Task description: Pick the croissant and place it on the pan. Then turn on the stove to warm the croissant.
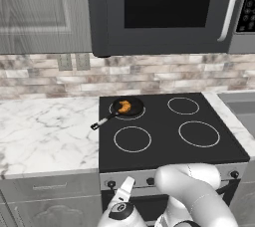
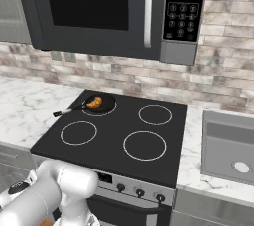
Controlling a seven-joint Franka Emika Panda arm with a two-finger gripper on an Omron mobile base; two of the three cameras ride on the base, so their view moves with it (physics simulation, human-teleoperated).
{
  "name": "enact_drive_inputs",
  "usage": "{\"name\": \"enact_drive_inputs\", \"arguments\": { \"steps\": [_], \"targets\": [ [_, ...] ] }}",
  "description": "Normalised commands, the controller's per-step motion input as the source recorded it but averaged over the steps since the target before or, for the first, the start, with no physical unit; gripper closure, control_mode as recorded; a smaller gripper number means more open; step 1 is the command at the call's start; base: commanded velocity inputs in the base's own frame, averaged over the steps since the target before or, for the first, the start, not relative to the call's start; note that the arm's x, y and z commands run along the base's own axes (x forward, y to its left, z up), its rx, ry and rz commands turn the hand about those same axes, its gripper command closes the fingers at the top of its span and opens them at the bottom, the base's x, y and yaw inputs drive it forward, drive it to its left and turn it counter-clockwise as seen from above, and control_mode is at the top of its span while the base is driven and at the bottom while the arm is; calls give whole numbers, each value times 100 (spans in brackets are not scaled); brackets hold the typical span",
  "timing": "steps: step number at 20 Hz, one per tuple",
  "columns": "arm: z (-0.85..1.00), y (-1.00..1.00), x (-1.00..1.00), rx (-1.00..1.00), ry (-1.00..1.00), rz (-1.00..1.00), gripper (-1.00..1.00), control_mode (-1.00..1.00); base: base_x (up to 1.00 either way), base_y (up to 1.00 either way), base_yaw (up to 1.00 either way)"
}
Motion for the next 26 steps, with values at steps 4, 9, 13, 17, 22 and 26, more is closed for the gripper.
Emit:
{"name": "enact_drive_inputs", "arguments": {
  "steps": [4,9,13,17,22,26],
  "targets": [
    [-6,0,0,-15,0,0,100,-100,0,0,0],
    [-7,0,0,-19,0,0,100,-100,0,0,0],
    [-5,0,0,-25,0,0,100,-100,0,0,0],
    [-6,0,0,-28,0,0,100,-100,0,0,0],
    [-6,0,0,-34,0,0,100,-100,0,0,0],
    [-2,0,-2,-41,0,1,100,-100,0,0,0]
  ]
}}
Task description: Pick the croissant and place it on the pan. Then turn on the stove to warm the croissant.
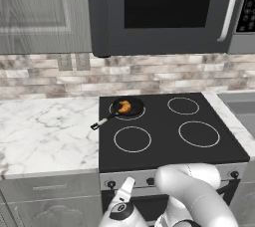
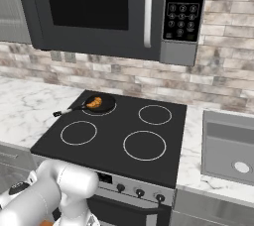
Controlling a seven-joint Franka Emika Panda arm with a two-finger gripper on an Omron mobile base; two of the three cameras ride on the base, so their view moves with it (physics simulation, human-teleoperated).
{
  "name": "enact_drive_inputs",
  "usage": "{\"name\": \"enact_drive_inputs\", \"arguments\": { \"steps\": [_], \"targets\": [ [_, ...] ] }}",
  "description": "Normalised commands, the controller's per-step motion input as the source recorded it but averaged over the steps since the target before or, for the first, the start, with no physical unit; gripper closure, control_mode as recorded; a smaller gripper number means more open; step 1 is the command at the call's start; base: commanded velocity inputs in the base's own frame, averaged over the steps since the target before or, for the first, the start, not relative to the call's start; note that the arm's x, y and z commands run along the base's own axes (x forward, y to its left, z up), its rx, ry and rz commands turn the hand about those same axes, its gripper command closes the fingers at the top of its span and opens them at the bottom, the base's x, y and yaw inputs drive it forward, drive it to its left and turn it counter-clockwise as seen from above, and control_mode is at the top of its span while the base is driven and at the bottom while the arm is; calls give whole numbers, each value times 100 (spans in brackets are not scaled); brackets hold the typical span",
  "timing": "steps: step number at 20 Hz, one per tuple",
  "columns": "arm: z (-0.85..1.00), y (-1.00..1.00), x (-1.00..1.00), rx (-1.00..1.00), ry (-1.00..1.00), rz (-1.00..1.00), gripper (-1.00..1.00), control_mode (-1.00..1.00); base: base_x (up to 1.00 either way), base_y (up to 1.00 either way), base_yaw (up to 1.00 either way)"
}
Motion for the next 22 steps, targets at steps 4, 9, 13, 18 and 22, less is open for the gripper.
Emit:
{"name": "enact_drive_inputs", "arguments": {
  "steps": [4,9,13,18,22],
  "targets": [
    [-1,0,-6,-41,0,3,100,-100,0,0,0],
    [-1,0,-4,-43,0,5,100,-100,0,0,0],
    [0,0,-1,-47,0,4,100,-100,0,0,0],
    [0,0,0,-51,0,4,100,-100,0,0,0],
    [0,0,0,-54,3,2,100,-100,0,0,0]
  ]
}}
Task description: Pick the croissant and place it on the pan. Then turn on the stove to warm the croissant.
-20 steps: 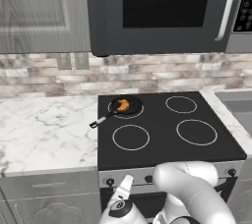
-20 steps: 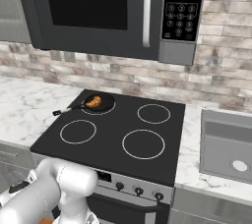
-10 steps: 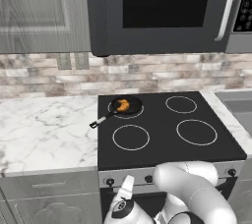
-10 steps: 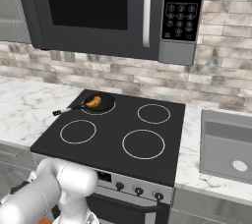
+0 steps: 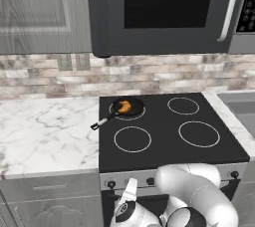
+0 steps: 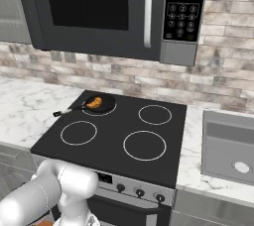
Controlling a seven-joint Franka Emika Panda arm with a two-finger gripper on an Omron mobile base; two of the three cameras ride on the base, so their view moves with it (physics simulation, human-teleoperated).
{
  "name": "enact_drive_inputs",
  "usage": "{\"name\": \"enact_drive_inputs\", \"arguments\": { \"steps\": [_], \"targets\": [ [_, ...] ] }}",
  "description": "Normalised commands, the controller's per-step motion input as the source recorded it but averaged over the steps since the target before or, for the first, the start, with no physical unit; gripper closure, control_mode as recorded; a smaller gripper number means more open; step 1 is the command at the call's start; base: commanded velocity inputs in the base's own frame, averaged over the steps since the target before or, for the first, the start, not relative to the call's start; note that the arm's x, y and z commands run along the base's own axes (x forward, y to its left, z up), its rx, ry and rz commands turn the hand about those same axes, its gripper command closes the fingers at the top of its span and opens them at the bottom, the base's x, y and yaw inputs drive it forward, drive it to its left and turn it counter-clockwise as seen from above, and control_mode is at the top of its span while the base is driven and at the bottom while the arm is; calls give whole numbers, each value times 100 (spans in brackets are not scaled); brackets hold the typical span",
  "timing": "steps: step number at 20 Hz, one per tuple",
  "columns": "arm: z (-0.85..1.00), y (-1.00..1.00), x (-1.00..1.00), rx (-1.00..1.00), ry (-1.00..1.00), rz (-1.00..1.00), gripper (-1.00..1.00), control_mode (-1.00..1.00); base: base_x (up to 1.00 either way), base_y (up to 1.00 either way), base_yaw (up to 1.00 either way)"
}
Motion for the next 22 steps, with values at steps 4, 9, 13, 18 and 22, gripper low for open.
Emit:
{"name": "enact_drive_inputs", "arguments": {
  "steps": [4,9,13,18,22],
  "targets": [
    [0,0,0,-55,5,1,100,-100,0,0,0],
    [-9,0,0,-49,9,0,100,-100,0,0,0],
    [-18,0,0,-39,10,0,100,-100,0,0,0],
    [-12,1,0,-27,5,0,100,-100,0,0,0],
    [-1,7,0,-22,0,0,100,-100,0,0,0]
  ]
}}
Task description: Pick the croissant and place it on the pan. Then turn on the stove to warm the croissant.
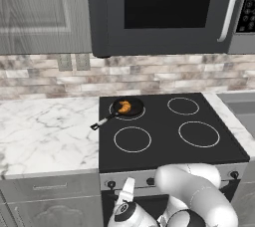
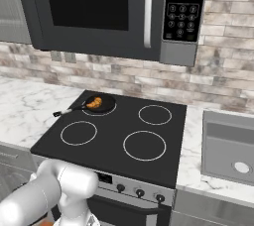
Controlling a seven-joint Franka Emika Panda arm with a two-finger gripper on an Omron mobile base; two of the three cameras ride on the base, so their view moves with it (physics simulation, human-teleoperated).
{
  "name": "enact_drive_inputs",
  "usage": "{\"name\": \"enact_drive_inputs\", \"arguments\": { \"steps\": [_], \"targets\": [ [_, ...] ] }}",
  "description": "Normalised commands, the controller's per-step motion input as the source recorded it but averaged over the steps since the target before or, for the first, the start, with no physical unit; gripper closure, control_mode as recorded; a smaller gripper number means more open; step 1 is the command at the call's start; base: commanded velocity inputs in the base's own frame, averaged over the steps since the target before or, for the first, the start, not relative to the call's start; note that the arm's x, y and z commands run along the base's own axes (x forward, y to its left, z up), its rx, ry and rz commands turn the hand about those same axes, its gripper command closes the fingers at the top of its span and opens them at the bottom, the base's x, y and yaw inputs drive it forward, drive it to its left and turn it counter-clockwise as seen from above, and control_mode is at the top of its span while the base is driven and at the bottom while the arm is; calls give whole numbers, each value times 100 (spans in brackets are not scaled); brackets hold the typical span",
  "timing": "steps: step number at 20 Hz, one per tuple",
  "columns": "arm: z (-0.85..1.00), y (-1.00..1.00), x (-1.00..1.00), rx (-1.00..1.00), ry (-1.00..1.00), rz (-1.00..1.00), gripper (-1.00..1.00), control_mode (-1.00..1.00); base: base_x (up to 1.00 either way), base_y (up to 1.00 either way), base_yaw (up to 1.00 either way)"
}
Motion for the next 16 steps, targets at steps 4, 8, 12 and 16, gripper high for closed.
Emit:
{"name": "enact_drive_inputs", "arguments": {
  "steps": [4,8,12,16],
  "targets": [
    [-6,6,0,-28,0,0,100,-100,0,0,0],
    [-4,1,0,-35,0,0,100,-100,0,0,0],
    [0,0,0,-39,2,0,100,-100,0,0,0],
    [0,0,-3,-42,7,0,100,-100,0,0,0]
  ]
}}
